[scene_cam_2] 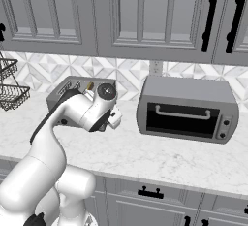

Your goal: Start the toaster. Once the lever pops up, take the bread to the plate on the dining counter.

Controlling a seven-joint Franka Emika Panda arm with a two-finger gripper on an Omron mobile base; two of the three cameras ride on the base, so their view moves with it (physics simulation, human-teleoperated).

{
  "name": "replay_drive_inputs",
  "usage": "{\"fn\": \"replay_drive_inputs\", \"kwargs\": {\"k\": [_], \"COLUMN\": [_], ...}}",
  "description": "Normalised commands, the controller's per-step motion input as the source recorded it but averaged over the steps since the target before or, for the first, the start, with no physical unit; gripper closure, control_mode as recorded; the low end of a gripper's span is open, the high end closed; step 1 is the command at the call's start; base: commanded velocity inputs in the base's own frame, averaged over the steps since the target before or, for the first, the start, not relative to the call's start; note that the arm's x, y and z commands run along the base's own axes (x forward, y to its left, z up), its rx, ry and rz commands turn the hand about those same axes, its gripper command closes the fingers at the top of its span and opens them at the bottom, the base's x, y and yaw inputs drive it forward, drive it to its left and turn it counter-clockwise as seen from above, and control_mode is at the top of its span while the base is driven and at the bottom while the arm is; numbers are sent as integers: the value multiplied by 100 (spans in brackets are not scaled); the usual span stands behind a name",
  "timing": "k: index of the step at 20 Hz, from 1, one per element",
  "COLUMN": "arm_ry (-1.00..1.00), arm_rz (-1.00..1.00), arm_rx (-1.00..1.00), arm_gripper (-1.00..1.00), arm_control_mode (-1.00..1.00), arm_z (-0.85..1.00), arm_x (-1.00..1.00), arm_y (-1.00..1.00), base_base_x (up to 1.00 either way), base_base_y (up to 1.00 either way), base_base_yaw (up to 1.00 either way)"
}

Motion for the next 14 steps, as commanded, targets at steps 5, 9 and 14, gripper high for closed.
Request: {"fn": "replay_drive_inputs", "kwargs": {"k": [5, 9, 14], "arm_ry": [0, 0, 0], "arm_rz": [0, 0, 0], "arm_rx": [0, 0, 0], "arm_gripper": [100, 100, 100], "arm_control_mode": [-100, -100, -100], "arm_z": [0, 0, 0], "arm_x": [0, 0, 0], "arm_y": [0, 0, 0], "base_base_x": [0, 0, 0], "base_base_y": [0, 0, 0], "base_base_yaw": [0, 0, 0]}}
